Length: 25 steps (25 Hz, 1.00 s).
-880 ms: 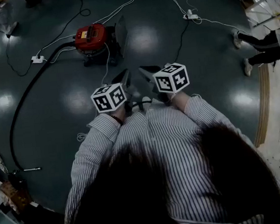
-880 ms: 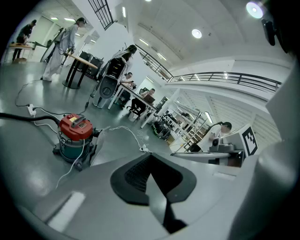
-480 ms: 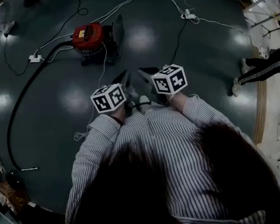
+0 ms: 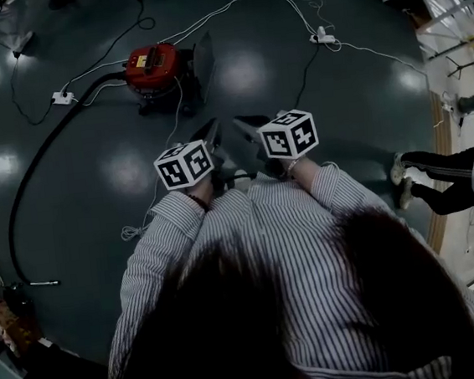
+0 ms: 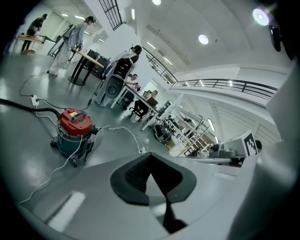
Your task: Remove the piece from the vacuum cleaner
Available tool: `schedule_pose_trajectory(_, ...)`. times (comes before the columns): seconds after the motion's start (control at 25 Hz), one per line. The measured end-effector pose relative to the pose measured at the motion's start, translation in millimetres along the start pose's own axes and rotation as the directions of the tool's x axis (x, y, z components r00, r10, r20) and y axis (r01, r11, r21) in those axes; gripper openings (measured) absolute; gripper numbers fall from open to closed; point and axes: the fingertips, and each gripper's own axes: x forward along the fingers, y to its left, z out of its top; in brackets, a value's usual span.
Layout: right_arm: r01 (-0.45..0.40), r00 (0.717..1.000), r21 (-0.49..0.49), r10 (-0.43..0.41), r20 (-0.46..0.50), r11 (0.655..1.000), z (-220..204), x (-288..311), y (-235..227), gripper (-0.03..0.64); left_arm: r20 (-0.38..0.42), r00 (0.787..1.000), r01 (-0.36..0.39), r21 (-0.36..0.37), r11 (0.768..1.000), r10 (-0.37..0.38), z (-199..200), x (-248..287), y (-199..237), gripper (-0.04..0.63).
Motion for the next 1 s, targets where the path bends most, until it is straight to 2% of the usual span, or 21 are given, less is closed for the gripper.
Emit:
schedule_pose_trajectory(0.16,-0.029,1.0,0.01,0.029,-0.008,1.0,-1,-5,-15,0.002,0.038,0.999,-0.017,-0.03,0.999,0.019,1,11,0,0.006)
schedule_pose_trajectory(0.32,-0.041,0.999,0.047,0.042,-0.028,0.998,-14,-8,-30,0.003,0.025,0.999,-0.04,-0.013,0.999,0.041,-10,21,0,0.006)
schedule_pose_trajectory(0.44,-0.058,0.996,0.076,0.062,-0.058,0.995,-17,0,-38,0.003,0.035,0.997,-0.063,-0.038,0.997,0.064,-5,27,9,0.006)
schedule_pose_trajectory(0.6,-0.033,0.997,0.107,0.04,-0.069,0.994,-10,19,-53,0.003,-0.014,0.996,-0.092,-0.048,0.995,0.091,-10,36,31,0.007)
schedule_pose_trajectory(0.68,-0.037,0.995,0.13,0.048,-0.084,0.991,-5,35,-59,0.003,-0.045,0.993,-0.112,-0.076,0.991,0.109,-12,42,49,0.007)
schedule_pose_trajectory(0.8,-0.028,0.993,0.148,0.044,-0.109,0.989,7,59,-71,0.002,-0.059,0.991,-0.129,-0.125,0.984,0.122,3,52,76,0.007)
schedule_pose_trajectory(1.0,0.001,0.993,0.189,0.022,-0.118,0.982,53,105,-99,0.003,-0.079,0.991,-0.121,-0.142,0.982,0.11,56,79,119,0.006)
